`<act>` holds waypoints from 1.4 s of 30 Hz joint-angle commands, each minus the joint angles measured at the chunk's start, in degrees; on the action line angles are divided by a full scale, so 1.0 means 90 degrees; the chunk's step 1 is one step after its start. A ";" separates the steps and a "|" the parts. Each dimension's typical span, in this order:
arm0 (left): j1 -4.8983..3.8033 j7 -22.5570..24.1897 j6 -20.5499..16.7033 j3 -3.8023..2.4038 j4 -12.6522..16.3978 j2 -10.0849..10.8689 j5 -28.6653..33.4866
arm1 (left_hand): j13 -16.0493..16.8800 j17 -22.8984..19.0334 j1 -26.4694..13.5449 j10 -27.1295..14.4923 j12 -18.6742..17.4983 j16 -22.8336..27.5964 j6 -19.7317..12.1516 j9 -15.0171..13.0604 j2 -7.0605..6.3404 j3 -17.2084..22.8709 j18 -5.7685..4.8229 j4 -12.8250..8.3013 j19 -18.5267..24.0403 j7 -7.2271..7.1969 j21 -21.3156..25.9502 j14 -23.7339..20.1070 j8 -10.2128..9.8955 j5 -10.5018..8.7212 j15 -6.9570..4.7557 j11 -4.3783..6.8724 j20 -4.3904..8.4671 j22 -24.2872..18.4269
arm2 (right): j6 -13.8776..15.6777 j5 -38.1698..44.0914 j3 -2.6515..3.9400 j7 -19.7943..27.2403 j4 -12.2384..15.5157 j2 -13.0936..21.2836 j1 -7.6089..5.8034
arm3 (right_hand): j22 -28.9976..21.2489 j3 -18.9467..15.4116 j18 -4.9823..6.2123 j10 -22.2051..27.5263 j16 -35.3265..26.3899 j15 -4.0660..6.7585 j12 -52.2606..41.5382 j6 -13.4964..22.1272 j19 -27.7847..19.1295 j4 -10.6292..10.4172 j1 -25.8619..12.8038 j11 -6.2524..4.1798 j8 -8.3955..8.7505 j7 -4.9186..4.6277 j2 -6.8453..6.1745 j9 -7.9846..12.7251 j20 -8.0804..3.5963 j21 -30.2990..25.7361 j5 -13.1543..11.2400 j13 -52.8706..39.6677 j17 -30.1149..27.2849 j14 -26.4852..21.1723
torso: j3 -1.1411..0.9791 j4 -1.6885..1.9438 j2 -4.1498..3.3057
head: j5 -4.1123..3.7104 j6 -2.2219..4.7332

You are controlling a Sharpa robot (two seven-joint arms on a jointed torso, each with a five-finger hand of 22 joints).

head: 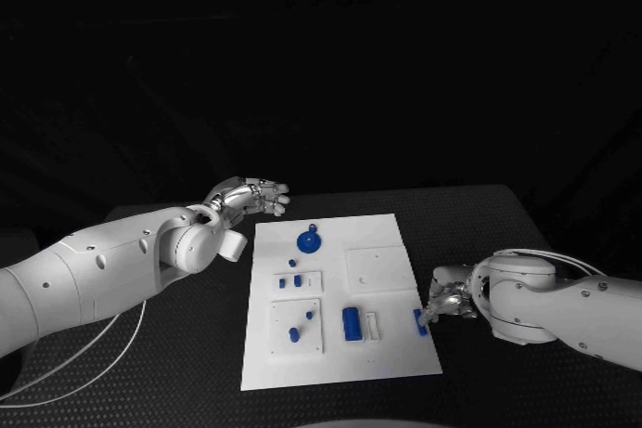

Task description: Assemble the parts on the task board

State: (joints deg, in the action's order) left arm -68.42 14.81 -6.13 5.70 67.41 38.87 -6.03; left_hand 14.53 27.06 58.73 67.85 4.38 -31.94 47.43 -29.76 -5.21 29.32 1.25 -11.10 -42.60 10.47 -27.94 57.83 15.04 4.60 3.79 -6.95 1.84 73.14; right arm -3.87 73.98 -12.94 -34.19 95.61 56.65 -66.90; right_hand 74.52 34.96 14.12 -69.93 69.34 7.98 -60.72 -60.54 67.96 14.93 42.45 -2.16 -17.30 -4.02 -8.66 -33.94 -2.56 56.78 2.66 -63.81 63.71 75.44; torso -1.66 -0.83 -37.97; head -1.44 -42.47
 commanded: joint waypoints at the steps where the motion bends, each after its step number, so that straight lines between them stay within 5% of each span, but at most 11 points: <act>1: -0.0003 0.0041 0.0087 -0.0003 0.0016 -0.0009 -0.0013 | -0.0009 0.0010 -0.0033 -0.0047 0.0013 0.0038 -0.0038 0.0004 -0.0025 -0.0001 0.0057 0.0039 -0.0001 0.0007 0.0028 0.0033 0.0025 -0.0004 0.0030 0.0007 -0.0021 0.0006 | 0.0064 0.0086 0.0002 -0.0022 0.0016 -0.0034 0.0037 | 0.0006 0.0001 0.0098 -0.0036 -0.0005 -0.0026 0.0035 -0.0030 -0.0015 -0.0021 -0.0048 0.0011 -0.0026 -0.0029 0.0004 -0.0010 0.0026 0.0005 0.0014 -0.0007 -0.0010 0.0006 | 0.0002 0.0003 0.0000 | 0.0022 -0.0029; 13: -0.0003 0.0036 0.0093 -0.0003 0.0024 0.0003 -0.0014 | -0.0010 0.0015 -0.0035 -0.0047 0.0013 0.0043 -0.0038 0.0004 -0.0024 -0.0002 0.0056 0.0043 -0.0001 0.0007 0.0030 0.0033 0.0026 -0.0005 0.0031 0.0007 -0.0022 0.0009 | 0.0075 0.0375 0.0001 -0.0025 -0.0044 -0.0216 0.0149 | 0.0008 0.0003 0.0098 -0.0048 -0.0001 -0.0022 0.0036 -0.0056 -0.0011 -0.0040 -0.0088 0.0002 -0.0035 -0.0019 0.0020 -0.0019 0.0027 0.0010 0.0015 -0.0009 -0.0009 0.0008 | 0.0010 0.0004 0.0001 | 0.0068 -0.0054; 26: -0.0003 0.0030 0.0109 -0.0003 0.0030 0.0020 -0.0014 | -0.0011 0.0025 -0.0039 -0.0048 0.0013 0.0050 -0.0039 0.0004 -0.0022 -0.0003 0.0056 0.0050 -0.0002 0.0007 0.0034 0.0034 0.0027 -0.0006 0.0031 0.0007 -0.0022 0.0014 | 0.0186 0.1426 -0.0007 -0.0028 -0.0273 -0.0667 0.0483 | 0.0014 0.0036 0.0098 -0.0057 0.0001 -0.0017 0.0041 -0.0069 -0.0014 -0.0002 -0.0064 -0.0007 -0.0034 -0.0011 0.0089 -0.0026 0.0022 0.0015 0.0015 -0.0012 -0.0011 0.0008 | 0.0008 0.0004 0.0000 | 0.0117 -0.0076; 35: -0.0003 0.0008 0.0122 -0.0002 0.0032 0.0037 -0.0015 | -0.0012 0.0035 -0.0051 -0.0050 0.0013 0.0059 -0.0042 0.0005 -0.0017 -0.0006 0.0055 0.0064 -0.0003 0.0009 0.0039 0.0035 0.0027 -0.0007 0.0032 0.0006 -0.0023 0.0018 | 0.0273 0.1544 -0.0005 -0.0033 -0.0295 -0.0851 0.0549 | 0.0018 0.0099 0.0098 -0.0066 0.0001 -0.0017 0.0053 -0.0075 -0.0019 0.0071 -0.0011 -0.0009 -0.0023 -0.0009 0.0236 -0.0032 0.0022 0.0019 0.0015 -0.0015 -0.0016 0.0007 | 0.0011 0.0007 0.0003 | 0.0129 -0.0082; 42: -0.0003 0.0009 0.0128 -0.0002 0.0035 0.0035 -0.0015 | -0.0013 0.0044 -0.0059 -0.0050 0.0013 0.0064 -0.0045 0.0005 -0.0010 -0.0007 0.0055 0.0076 -0.0005 0.0010 0.0043 0.0038 0.0026 -0.0007 0.0032 0.0005 -0.0023 0.0022 | 0.0159 0.1280 -0.0005 -0.0035 -0.0311 -0.0858 0.0549 | 0.0007 0.0694 0.0097 -0.0068 -0.0015 -0.0018 0.0088 -0.0075 -0.0030 0.0141 0.0440 -0.0008 0.0009 -0.0012 0.0406 -0.0029 0.0015 0.0000 0.0027 -0.0010 -0.0037 0.0006 | 0.0015 0.0000 0.0001 | 0.0147 -0.0082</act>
State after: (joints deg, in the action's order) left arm -68.41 14.60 -5.93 5.72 67.56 39.24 -6.05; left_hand 14.48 27.37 58.73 67.85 4.39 -31.72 47.44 -29.76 -5.21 29.33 1.26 -10.79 -42.60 10.48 -27.94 58.04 15.04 4.60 4.00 -6.95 1.84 73.28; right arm -1.20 86.66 -12.53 -34.75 93.20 49.24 -62.63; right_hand 74.59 40.70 14.11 -70.14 69.18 7.78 -60.22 -61.61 68.14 16.17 45.72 -2.36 -18.10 -3.93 -5.30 -49.16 -2.37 57.01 2.66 -63.84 63.42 75.66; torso -1.56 -0.78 -37.95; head -0.16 -43.21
